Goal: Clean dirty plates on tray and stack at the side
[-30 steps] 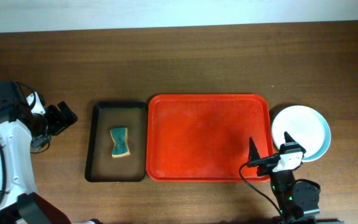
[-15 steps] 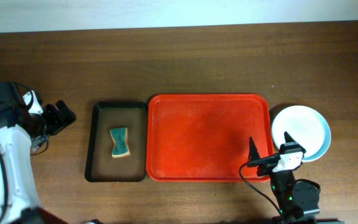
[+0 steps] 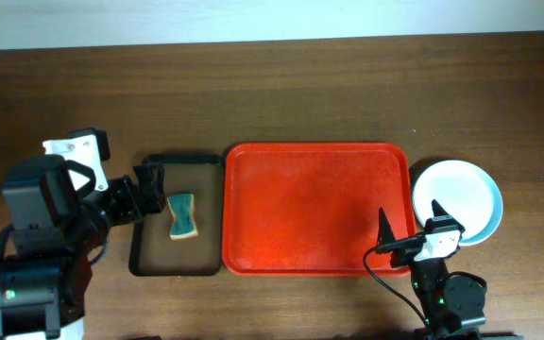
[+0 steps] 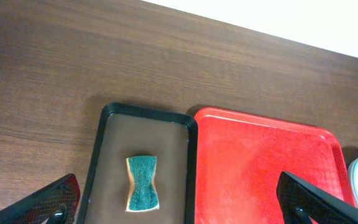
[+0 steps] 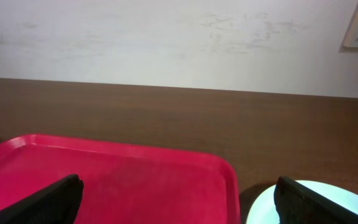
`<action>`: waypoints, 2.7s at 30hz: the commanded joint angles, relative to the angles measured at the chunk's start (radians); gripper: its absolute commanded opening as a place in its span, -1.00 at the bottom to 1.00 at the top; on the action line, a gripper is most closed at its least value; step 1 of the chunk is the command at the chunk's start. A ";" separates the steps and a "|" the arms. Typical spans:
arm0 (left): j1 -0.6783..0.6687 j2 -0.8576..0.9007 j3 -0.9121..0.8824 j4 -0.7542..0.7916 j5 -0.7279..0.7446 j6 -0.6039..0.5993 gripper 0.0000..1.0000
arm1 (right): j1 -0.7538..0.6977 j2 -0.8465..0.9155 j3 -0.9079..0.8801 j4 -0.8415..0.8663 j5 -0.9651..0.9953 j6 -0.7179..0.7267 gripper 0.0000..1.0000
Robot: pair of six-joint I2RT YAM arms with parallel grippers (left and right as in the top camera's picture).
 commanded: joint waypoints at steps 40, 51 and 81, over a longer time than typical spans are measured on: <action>-0.134 -0.954 -0.712 1.078 0.008 -0.009 0.98 | 0.005 -0.007 -0.006 -0.006 0.012 0.001 0.97; -0.134 -0.954 -1.168 1.422 -0.009 -0.010 0.98 | 0.006 -0.007 -0.006 -0.006 0.012 0.001 0.97; -0.094 -0.954 -1.234 0.915 -0.090 0.307 0.98 | 0.006 -0.007 -0.006 -0.006 0.012 0.001 0.97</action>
